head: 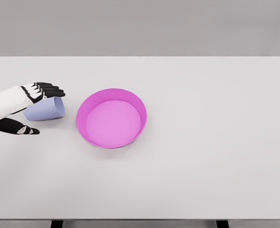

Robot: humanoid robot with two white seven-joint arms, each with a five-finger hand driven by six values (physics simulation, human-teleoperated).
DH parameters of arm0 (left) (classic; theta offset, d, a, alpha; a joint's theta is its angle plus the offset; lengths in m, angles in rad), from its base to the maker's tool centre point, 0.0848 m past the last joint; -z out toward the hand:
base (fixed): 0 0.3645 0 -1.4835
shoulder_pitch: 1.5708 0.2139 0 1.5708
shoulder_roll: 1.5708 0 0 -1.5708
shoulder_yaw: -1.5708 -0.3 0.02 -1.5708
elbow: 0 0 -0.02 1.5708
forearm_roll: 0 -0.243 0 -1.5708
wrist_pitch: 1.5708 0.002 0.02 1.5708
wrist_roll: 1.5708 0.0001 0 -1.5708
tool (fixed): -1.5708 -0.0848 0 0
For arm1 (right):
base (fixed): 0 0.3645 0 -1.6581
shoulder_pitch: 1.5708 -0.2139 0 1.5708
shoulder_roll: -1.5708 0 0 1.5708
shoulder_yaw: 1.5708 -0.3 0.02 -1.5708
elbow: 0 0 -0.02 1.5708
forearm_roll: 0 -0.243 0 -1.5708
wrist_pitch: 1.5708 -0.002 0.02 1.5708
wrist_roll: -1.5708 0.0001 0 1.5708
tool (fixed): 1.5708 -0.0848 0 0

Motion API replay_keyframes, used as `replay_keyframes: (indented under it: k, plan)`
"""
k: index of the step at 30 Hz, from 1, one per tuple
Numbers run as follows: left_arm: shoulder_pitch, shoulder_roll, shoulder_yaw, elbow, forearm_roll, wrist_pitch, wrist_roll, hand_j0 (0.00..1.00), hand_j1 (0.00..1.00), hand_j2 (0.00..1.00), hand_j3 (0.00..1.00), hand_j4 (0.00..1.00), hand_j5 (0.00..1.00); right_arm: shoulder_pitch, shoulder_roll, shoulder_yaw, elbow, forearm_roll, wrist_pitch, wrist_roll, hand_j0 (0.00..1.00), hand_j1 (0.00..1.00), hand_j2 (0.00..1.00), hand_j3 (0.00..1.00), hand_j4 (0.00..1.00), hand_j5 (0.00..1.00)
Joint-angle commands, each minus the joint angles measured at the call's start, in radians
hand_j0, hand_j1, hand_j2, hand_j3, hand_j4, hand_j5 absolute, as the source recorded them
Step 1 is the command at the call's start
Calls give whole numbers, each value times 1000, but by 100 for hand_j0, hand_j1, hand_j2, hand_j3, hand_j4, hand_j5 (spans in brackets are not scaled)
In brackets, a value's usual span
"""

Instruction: Flip the cup with left arm and place it on the plate

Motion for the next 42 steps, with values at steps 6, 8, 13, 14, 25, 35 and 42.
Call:
replay_keyframes:
  k: [6, 8, 13, 14, 25, 35, 42]
  plan:
    - [-15, -72, 3, 2, 33, 0, 0, 100, 100, 100, 100, 100, 100, 2, 0, -3, -1, 0, 0, 0, 100, 100, 100, 100, 100, 100]
    - [-18, -102, 4, 29, 38, 0, 0, 100, 100, 100, 100, 100, 100, 2, 0, -3, -1, 0, 0, 0, 100, 100, 100, 100, 100, 100]
    - [-17, -103, 39, 69, 61, 0, 7, 100, 100, 100, 100, 100, 100, 2, 0, -3, -1, 0, 0, 0, 100, 100, 100, 100, 100, 100]
    - [-5, -102, 41, 48, 65, 0, 0, 100, 100, 100, 100, 100, 100, 2, 0, -3, -1, 0, 0, 1, 100, 100, 100, 100, 100, 100]
    - [28, -89, 6, 9, 259, 294, -121, 100, 100, 100, 100, 100, 100, 2, 0, -3, -1, 0, 0, 0, 100, 100, 100, 100, 100, 100]
    - [-77, -105, 9, 68, 131, 334, -239, 100, 100, 100, 100, 100, 100, 2, 0, -3, -1, 0, 0, 0, 100, 100, 100, 100, 100, 100]
    - [-77, -184, -22, 144, 180, 341, -247, 100, 100, 100, 100, 100, 100, 2, 0, -3, -1, 0, 0, 0, 100, 100, 100, 100, 100, 100]
